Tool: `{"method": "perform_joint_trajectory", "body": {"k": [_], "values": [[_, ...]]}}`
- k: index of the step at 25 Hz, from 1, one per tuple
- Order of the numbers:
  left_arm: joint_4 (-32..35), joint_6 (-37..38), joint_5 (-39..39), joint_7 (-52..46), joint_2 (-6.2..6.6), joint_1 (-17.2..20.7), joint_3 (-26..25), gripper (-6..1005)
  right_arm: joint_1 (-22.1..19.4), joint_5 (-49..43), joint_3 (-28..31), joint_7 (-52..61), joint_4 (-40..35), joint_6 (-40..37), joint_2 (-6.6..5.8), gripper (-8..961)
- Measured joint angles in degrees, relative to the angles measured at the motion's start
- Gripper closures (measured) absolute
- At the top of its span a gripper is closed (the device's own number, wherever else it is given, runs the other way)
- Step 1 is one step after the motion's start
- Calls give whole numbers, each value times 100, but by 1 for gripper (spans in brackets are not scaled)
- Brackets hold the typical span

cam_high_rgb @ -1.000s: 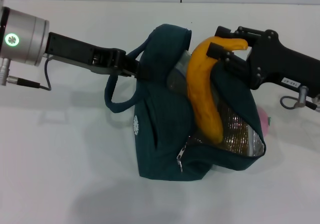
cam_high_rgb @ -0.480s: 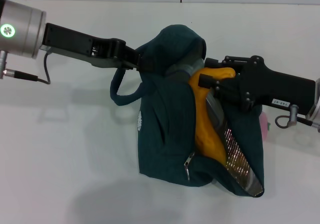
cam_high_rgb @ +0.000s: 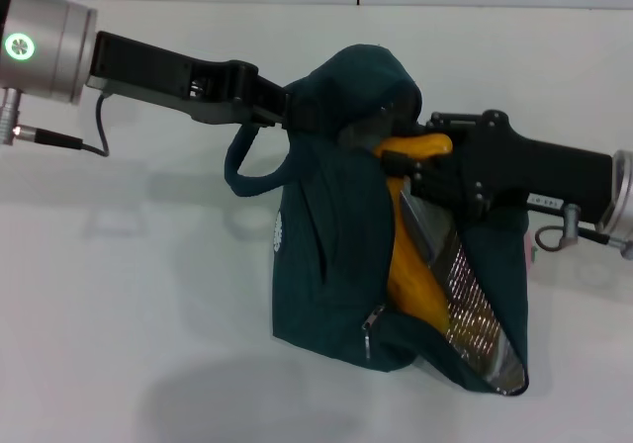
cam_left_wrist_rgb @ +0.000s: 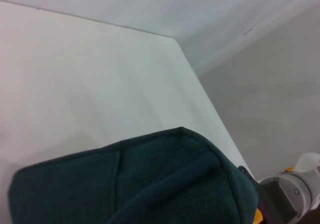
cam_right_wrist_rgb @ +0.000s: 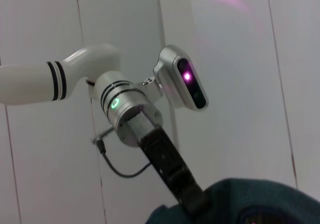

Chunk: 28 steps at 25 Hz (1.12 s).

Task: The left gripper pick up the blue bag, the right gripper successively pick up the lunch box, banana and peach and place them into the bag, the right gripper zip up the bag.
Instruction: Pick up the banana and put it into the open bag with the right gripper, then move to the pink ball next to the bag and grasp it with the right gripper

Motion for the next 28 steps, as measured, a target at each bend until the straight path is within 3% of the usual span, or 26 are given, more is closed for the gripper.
{"method": "perform_joint_trajectory", "body": {"k": [14, 23, 28], "values": [[-12, 84, -23, -14, -46, -33, 3, 957, 298, 6, 119, 995, -115, 604, 31, 612], [-18, 83, -24, -13, -53, -31, 3, 957, 537, -652, 124, 2139, -241, 548, -124, 615], [-29, 61, -24, -1, -56, -10, 3, 956, 490, -785, 132, 2595, -495, 433, -291, 613]]}}
